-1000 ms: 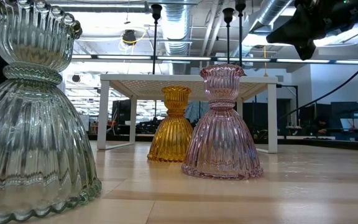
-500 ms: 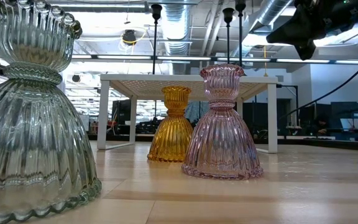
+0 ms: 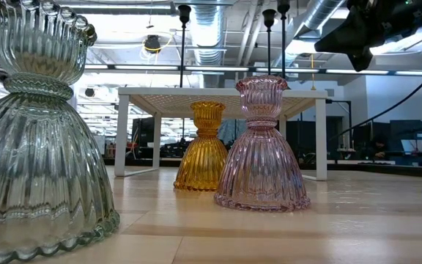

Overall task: Pick & Place candle stick holders
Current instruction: Align the black candle holder with the other black candle holder on the shelf

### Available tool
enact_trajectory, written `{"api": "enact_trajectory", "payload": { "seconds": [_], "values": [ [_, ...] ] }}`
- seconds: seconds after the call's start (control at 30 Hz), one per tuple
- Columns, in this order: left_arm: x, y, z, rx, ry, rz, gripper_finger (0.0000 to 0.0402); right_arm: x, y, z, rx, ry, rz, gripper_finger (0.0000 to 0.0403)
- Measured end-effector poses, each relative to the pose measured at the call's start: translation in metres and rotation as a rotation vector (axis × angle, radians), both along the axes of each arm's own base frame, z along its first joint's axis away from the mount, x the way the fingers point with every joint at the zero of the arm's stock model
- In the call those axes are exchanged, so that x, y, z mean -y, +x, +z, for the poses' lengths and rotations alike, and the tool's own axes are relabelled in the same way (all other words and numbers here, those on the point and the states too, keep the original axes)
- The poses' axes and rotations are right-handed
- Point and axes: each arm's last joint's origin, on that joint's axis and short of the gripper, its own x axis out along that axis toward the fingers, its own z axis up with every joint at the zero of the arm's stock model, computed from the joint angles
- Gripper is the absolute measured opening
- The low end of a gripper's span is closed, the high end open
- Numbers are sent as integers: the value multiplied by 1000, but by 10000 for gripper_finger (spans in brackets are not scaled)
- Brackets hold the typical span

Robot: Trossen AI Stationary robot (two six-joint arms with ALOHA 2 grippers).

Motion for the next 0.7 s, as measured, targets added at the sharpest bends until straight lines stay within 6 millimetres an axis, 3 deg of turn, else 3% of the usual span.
{"api": "enact_trajectory", "payload": {
  "seconds": [0.17,0.4,0.7],
  "values": [
    [-4,4,1,-90,-99,186,19,0,0,0,-1,-5,2,0],
    [-7,4,4,-109,-151,293,12,0,0,0,-3,-10,3,0],
    [-20,12,32,-47,-230,500,12,0,-2,-6,-71,-17,7,0]
  ]
}}
